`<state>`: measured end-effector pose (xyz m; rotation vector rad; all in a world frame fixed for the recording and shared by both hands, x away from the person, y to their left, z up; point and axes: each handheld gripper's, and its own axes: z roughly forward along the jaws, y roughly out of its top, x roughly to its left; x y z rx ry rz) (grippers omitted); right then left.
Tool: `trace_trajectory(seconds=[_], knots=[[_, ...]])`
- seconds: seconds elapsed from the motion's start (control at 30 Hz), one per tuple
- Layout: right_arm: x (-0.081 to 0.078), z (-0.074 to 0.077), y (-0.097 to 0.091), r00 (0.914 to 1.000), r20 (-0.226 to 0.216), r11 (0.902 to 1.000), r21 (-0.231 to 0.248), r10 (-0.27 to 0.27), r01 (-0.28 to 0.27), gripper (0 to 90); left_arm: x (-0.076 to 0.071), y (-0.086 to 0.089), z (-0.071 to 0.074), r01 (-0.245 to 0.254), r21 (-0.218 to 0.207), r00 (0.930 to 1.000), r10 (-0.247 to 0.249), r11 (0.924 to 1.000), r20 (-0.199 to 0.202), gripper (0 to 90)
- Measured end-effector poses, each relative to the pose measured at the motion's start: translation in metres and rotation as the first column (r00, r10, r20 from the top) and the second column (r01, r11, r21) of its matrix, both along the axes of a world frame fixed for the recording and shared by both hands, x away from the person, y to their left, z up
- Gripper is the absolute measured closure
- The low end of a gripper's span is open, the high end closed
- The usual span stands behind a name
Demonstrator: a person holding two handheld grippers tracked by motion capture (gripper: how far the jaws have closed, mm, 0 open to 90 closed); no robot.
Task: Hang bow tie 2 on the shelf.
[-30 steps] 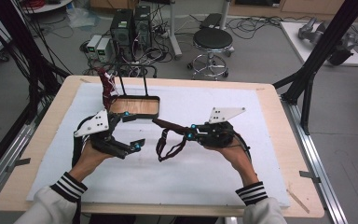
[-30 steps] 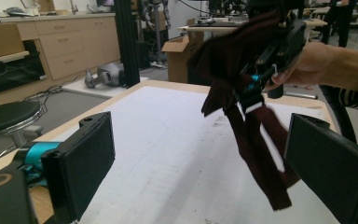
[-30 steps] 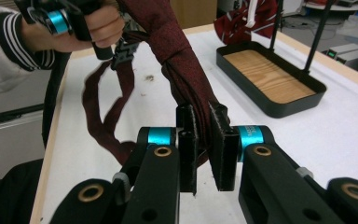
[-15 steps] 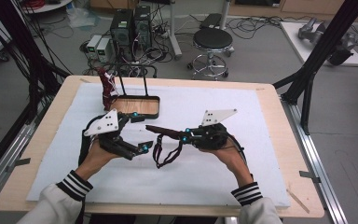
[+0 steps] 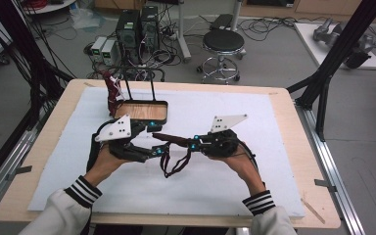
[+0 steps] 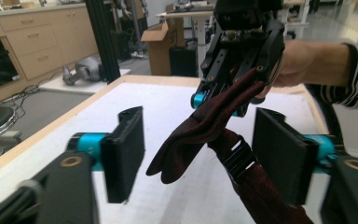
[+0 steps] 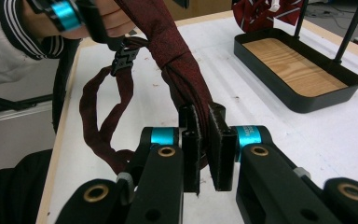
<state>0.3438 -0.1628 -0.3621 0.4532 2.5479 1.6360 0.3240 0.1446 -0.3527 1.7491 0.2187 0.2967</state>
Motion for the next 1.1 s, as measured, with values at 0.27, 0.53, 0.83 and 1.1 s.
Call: trace_trajectory(seconds=[0.27, 0.53, 0.83, 1.1], knots=[[0.0013, -0.0013, -0.0008, 1.0000, -0.004, 0.9999, -0.014, -0.009, 0.009, 85.1, 0.0014, -0.0008, -0.0003, -0.012, 0.013, 0.9998, 0.012, 0.9998, -0.017, 56.1], [0.0027, -0.0025, -0.0007, 0.9998, 0.002, 0.9995, -0.025, -0.019, 0.019, 85.0, 0.0022, 0.0003, -0.0001, -0.020, 0.022, 0.9992, 0.020, 0.9996, -0.035, 75.0], [0.0026, -0.0022, -0.0008, 0.9998, 0.013, 0.9997, -0.020, -0.015, 0.015, 84.3, 0.0003, 0.0001, 0.0008, -0.019, 0.017, 0.9990, 0.020, 0.9997, -0.040, 81.8], [-0.0005, -0.0021, 0.0008, 0.9999, 0.016, 1.0000, 0.001, -0.001, 0.001, 44.7, 0.0000, 0.0009, 0.0013, -0.030, 0.018, 0.9989, 0.031, 0.9994, -0.037, 82.1]])
